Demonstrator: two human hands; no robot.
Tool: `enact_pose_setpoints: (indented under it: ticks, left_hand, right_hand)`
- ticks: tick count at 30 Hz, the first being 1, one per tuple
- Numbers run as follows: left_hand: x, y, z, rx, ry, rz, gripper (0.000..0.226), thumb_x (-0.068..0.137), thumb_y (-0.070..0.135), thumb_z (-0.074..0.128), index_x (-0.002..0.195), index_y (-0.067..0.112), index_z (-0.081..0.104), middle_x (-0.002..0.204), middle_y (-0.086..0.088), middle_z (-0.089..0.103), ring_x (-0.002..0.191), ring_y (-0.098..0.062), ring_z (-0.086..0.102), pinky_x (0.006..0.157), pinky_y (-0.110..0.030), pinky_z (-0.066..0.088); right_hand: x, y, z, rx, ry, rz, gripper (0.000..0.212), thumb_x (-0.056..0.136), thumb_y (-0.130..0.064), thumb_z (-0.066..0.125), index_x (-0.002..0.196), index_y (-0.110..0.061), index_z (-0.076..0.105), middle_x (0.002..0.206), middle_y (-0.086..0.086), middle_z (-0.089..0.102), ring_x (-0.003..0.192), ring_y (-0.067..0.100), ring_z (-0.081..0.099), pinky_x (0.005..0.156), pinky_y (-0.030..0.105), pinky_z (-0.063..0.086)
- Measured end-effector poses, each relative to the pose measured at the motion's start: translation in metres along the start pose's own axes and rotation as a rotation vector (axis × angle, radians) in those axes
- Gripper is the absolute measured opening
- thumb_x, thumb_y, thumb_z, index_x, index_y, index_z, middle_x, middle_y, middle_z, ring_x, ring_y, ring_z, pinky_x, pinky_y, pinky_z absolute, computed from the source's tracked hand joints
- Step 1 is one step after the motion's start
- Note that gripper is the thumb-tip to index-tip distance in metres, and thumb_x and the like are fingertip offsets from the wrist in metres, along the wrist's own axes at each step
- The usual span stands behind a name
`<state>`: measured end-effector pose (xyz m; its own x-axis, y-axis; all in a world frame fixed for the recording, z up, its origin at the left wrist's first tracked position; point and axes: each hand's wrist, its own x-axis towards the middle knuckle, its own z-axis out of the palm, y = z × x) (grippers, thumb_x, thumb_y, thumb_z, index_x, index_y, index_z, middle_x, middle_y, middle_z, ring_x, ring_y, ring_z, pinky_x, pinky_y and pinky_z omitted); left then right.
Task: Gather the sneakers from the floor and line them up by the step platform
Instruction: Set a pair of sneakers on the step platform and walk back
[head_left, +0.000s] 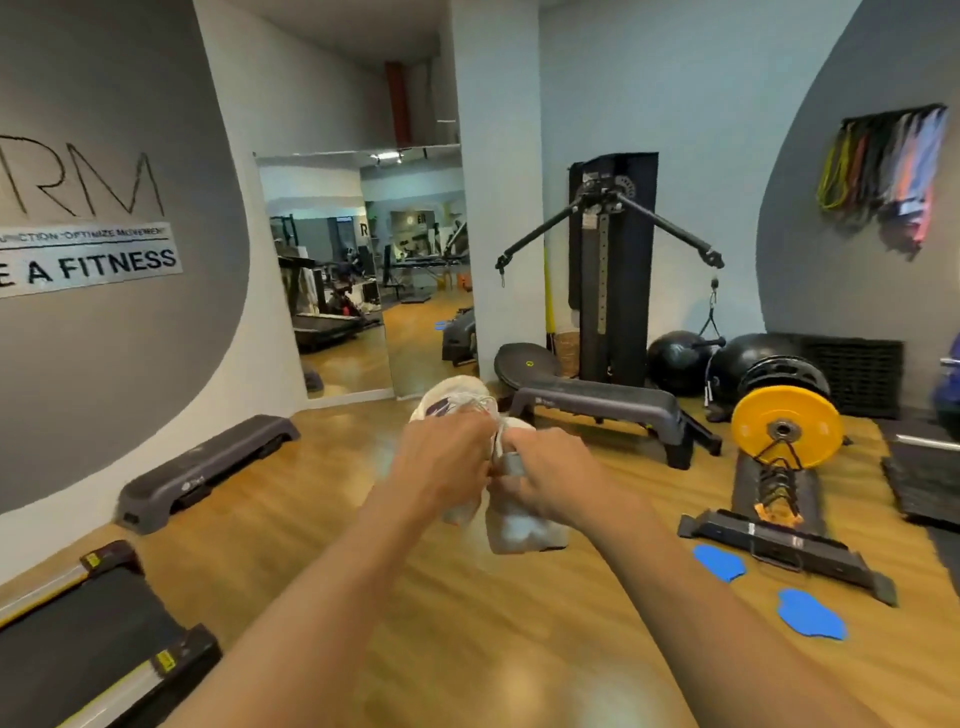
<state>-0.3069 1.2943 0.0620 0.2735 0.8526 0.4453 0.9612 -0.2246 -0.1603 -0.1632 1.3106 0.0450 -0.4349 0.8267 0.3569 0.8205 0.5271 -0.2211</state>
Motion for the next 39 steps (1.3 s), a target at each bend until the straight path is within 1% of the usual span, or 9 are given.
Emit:
enact_pose_setpoints:
  ticks: [6,13,18,22,25,30,33,35,39]
  left_hand:
    - [0.134,-0.063,0.102,-0.116,-0.042,0.049,0.017,0.082,0.029,0.054,0.098,0.024,0.054,0.102,0.0,0.065,0.086,-0.029,0.064,0.058,-0.033,0.034]
    - [0.282,-0.165,0.239,-0.206,-0.027,0.001,0.028,0.079,0.048,0.055,0.093,0.027,0.043,0.096,0.002,0.066,0.089,-0.032,0.062,0.06,-0.033,0.036]
    - [0.397,-0.238,0.31,-0.269,-0.132,-0.078,0.023,0.076,0.041,0.057,0.082,0.026,0.04,0.093,0.0,0.064,0.089,-0.033,0.06,0.063,-0.035,0.039]
    - [0.472,-0.279,0.362,-0.302,-0.139,-0.125,0.02,0.079,0.036,0.056,0.077,0.022,0.041,0.09,-0.004,0.065,0.087,-0.036,0.059,0.061,-0.033,0.035]
    - [0.541,-0.312,0.421,-0.312,-0.134,-0.134,0.022,0.08,0.035,0.057,0.074,0.023,0.039,0.09,-0.005,0.065,0.085,-0.037,0.059,0.061,-0.034,0.033]
    - [0.673,-0.354,0.52,-0.344,-0.154,-0.081,0.024,0.08,0.039,0.061,0.077,0.026,0.04,0.092,-0.006,0.066,0.088,-0.035,0.06,0.062,-0.033,0.032]
    - [0.749,-0.369,0.569,-0.348,-0.165,-0.033,0.026,0.08,0.04,0.06,0.078,0.026,0.038,0.093,-0.008,0.066,0.086,-0.036,0.06,0.061,-0.034,0.032]
    - [0.798,-0.373,0.6,-0.35,-0.174,-0.003,0.024,0.081,0.041,0.06,0.08,0.025,0.043,0.096,-0.008,0.067,0.088,-0.037,0.061,0.062,-0.034,0.032]
    - [0.893,-0.378,0.669,-0.326,-0.165,0.076,0.022,0.082,0.045,0.057,0.094,0.026,0.054,0.101,-0.006,0.067,0.092,-0.037,0.061,0.062,-0.034,0.035]
  right_hand:
    - [0.144,0.068,0.056,-0.013,0.001,0.164,0.026,0.086,-0.036,0.062,0.108,-0.024,0.055,0.109,0.006,0.064,0.095,0.033,0.06,0.064,0.033,0.036]
    - [0.322,0.161,0.162,0.05,0.121,0.244,0.021,0.082,-0.031,0.065,0.092,-0.025,0.048,0.101,0.004,0.062,0.082,0.027,0.055,0.061,0.03,0.034]
    - [0.467,0.208,0.211,0.092,0.082,0.243,0.027,0.08,-0.038,0.069,0.09,-0.025,0.047,0.101,0.004,0.063,0.09,0.031,0.058,0.062,0.032,0.034]
    - [0.552,0.243,0.227,0.065,0.03,0.235,0.031,0.08,-0.042,0.067,0.083,-0.026,0.04,0.099,0.006,0.065,0.09,0.037,0.059,0.058,0.036,0.034]
    - [0.626,0.281,0.253,0.065,0.012,0.238,0.028,0.08,-0.041,0.066,0.081,-0.026,0.042,0.093,0.005,0.062,0.082,0.033,0.056,0.056,0.036,0.033]
    - [0.749,0.355,0.299,0.07,-0.002,0.279,0.024,0.081,-0.037,0.066,0.087,-0.02,0.05,0.09,0.003,0.06,0.084,0.031,0.057,0.059,0.037,0.037]
    - [0.815,0.403,0.316,0.104,-0.009,0.345,0.022,0.081,-0.036,0.067,0.088,-0.023,0.05,0.09,0.001,0.06,0.081,0.026,0.056,0.055,0.035,0.035]
    - [0.854,0.438,0.326,0.106,-0.002,0.387,0.023,0.08,-0.037,0.067,0.084,-0.025,0.048,0.086,-0.002,0.056,0.077,0.024,0.054,0.051,0.033,0.031]
    - [0.93,0.515,0.353,0.091,-0.021,0.45,0.024,0.08,-0.037,0.067,0.087,-0.02,0.052,0.084,0.0,0.058,0.079,0.025,0.055,0.059,0.038,0.04]
